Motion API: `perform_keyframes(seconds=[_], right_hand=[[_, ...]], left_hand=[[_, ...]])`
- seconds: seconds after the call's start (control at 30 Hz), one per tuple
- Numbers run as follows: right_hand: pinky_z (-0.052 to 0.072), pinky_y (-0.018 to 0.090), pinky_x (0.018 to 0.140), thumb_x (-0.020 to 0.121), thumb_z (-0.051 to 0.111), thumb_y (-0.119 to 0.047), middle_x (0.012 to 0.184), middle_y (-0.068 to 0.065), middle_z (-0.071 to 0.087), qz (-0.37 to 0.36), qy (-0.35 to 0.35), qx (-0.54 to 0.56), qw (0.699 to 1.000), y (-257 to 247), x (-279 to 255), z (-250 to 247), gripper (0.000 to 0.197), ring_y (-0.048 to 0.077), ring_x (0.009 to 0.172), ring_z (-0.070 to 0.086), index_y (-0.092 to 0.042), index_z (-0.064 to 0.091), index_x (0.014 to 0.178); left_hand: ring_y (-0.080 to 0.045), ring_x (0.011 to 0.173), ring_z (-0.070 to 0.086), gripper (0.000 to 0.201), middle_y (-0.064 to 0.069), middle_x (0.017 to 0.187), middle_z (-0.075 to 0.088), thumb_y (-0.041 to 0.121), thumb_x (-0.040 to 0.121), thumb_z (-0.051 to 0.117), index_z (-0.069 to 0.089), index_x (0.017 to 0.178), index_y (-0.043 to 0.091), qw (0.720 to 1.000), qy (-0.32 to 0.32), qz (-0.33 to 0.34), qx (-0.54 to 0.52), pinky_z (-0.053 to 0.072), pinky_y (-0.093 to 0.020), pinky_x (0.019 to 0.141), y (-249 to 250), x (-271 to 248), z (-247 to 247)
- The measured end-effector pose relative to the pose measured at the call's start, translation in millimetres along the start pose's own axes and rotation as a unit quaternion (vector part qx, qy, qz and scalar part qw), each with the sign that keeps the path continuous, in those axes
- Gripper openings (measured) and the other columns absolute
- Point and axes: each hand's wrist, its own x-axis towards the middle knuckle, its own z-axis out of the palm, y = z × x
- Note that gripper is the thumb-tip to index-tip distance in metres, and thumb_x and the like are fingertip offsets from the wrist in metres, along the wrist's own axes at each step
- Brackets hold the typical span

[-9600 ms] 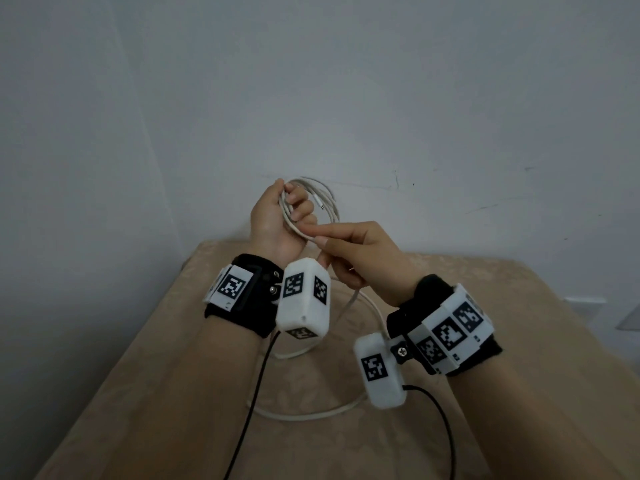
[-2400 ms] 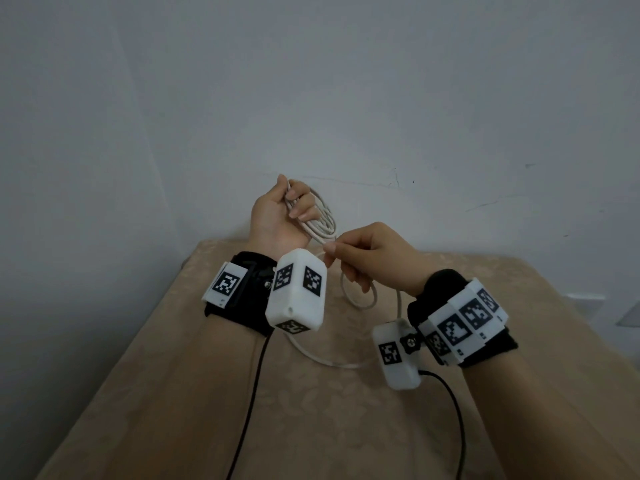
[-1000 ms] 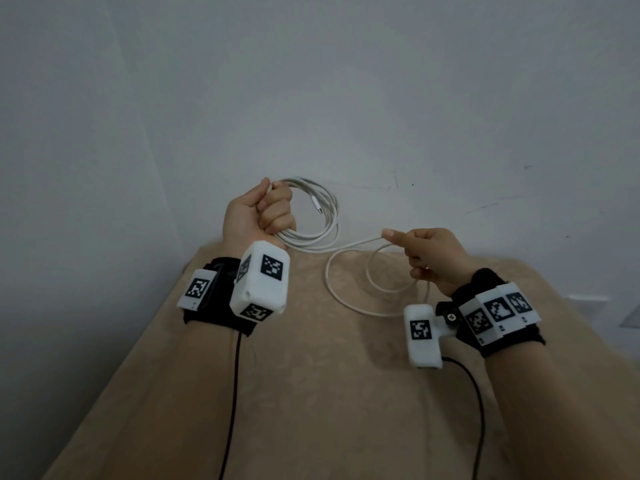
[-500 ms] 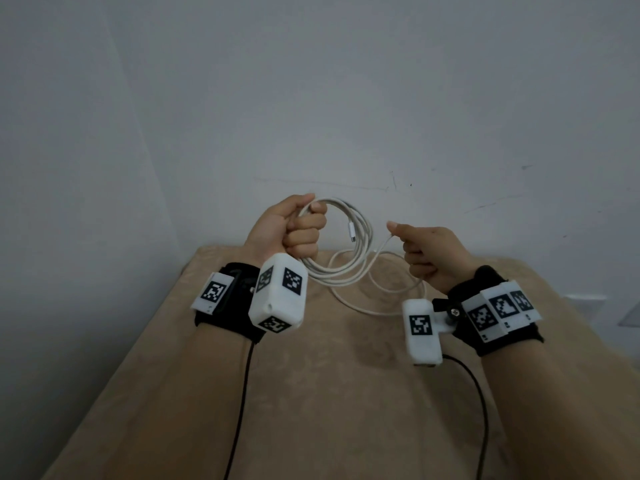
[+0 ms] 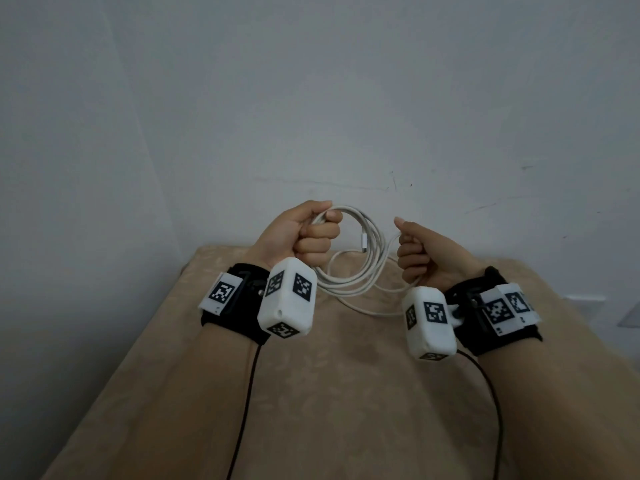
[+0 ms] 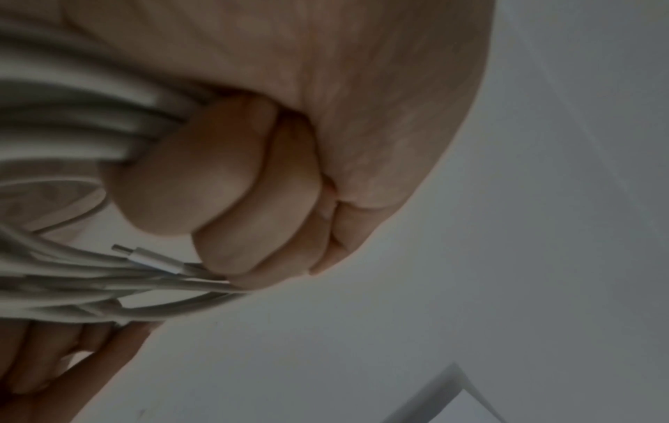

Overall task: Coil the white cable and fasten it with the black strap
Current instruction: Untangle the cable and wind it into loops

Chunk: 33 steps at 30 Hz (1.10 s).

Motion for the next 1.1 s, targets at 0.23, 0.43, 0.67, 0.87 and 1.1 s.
perform_keyframes(seconds=[0.23, 0.43, 0.67, 0.87, 1.1], right_hand=[[0.020, 0.013, 0.032, 0.094, 0.050, -0.037, 0.041, -0.010, 0.034, 0.001, -0.028, 0.056, 0.998, -5, -3, -3, 0.035, 0.002, 0.029, 0.028, -0.015, 0.052, 0.066], [0.023, 0.015, 0.031, 0.098, 0.039, -0.028, 0.044, -0.009, 0.038, -0.019, -0.014, 0.056, 0.998, -7, -4, -3, 0.032, 0.004, 0.030, 0.029, -0.010, 0.057, 0.079], [0.022, 0.016, 0.032, 0.096, 0.031, -0.019, 0.051, -0.005, 0.043, -0.112, -0.010, -0.046, 0.993, -11, -8, 8, 0.038, 0.006, 0.035, 0.029, -0.001, 0.064, 0.088], [0.021, 0.018, 0.034, 0.095, 0.031, -0.018, 0.057, -0.001, 0.048, -0.161, -0.002, -0.120, 0.980, -15, -17, 17, 0.042, 0.007, 0.039, 0.030, 0.002, 0.067, 0.092], [0.024, 0.017, 0.038, 0.099, 0.039, -0.025, 0.059, -0.002, 0.050, -0.204, -0.022, -0.229, 0.951, -17, -34, 35, 0.036, 0.008, 0.043, 0.034, -0.003, 0.067, 0.094]], left_hand=[[-0.006, 0.035, 0.015, 0.020, 0.009, 0.049, 0.021, 0.025, 0.086, 0.055, 0.055, 0.072, 0.012, 0.998, 0.037, -0.010, 0.046, 0.016, -0.017, 0.034, 0, -2, 9], [-0.005, 0.036, 0.007, 0.029, 0.009, 0.050, 0.013, 0.029, 0.088, 0.039, 0.049, 0.065, 0.015, 0.984, 0.140, -0.008, 0.115, 0.011, -0.013, 0.031, -4, -4, 23], [-0.006, 0.037, 0.004, 0.022, 0.009, 0.044, 0.015, 0.029, 0.089, 0.037, 0.040, 0.071, 0.016, 0.973, 0.166, -0.029, 0.161, 0.008, -0.014, 0.032, -7, -2, 31], [-0.005, 0.035, 0.006, 0.023, 0.010, 0.039, 0.028, 0.027, 0.092, 0.037, 0.041, 0.073, 0.016, 0.962, 0.178, -0.047, 0.200, 0.006, -0.015, 0.033, -6, -3, 32], [0.001, 0.028, 0.015, 0.029, 0.009, 0.041, 0.025, 0.024, 0.099, 0.034, 0.042, 0.072, 0.014, 0.921, 0.245, -0.038, 0.300, 0.004, -0.012, 0.036, -7, 2, 38]])
